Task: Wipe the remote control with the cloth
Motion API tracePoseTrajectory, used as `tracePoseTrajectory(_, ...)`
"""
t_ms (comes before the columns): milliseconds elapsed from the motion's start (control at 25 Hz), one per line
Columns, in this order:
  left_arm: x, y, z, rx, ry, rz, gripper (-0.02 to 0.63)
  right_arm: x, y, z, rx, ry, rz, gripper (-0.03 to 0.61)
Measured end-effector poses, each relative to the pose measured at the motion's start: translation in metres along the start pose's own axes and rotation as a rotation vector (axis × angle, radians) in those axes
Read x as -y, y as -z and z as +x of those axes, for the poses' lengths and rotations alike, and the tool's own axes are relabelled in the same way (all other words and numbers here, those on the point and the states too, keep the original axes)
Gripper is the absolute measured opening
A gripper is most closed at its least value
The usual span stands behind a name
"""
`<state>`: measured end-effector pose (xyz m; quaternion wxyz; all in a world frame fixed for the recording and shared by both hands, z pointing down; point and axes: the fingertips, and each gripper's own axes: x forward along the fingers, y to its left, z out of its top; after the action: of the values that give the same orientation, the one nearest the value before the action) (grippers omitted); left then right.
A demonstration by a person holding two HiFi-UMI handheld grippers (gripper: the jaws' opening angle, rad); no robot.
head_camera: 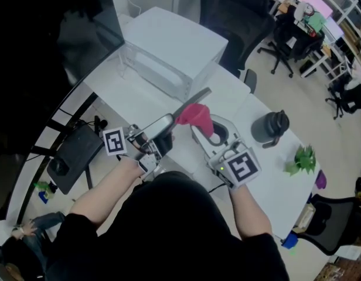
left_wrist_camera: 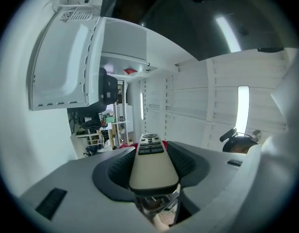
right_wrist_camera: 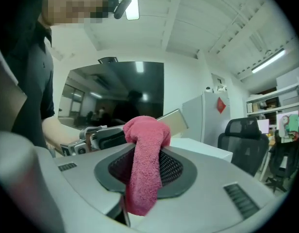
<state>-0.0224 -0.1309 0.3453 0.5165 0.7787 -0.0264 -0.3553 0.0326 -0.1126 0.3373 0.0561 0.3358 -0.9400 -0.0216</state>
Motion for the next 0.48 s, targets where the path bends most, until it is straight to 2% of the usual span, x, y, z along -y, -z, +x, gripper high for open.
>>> tracePoseTrajectory(160, 0.0, 0.008, -0.003, -0.025, 0.015, -0.026, 0.209, 0.037, -0.01, -0.012, 0.02, 0.087, 0.015, 0.114)
tracePoseTrajectory(280, -0.001, 0.011, -0.002, -0.026, 0.023, -0.036, 0.209, 0.05, -0.017, -0.021, 0.04, 0.117, 0.017, 0.114)
tracePoseTrajectory(400, -0.001, 0.01, -0.001, -0.012, 0.028, -0.037, 0.209, 0.045, -0.026, -0.026, 0.091, 0.112, 0.009, 0.114)
tracePoseTrajectory(480, 0.0, 0.005, 0.0, 0.007, 0.031, -0.036, 0.209, 0.026, -0.033, -0.024, 0.136, 0.062, -0.016, 0.114)
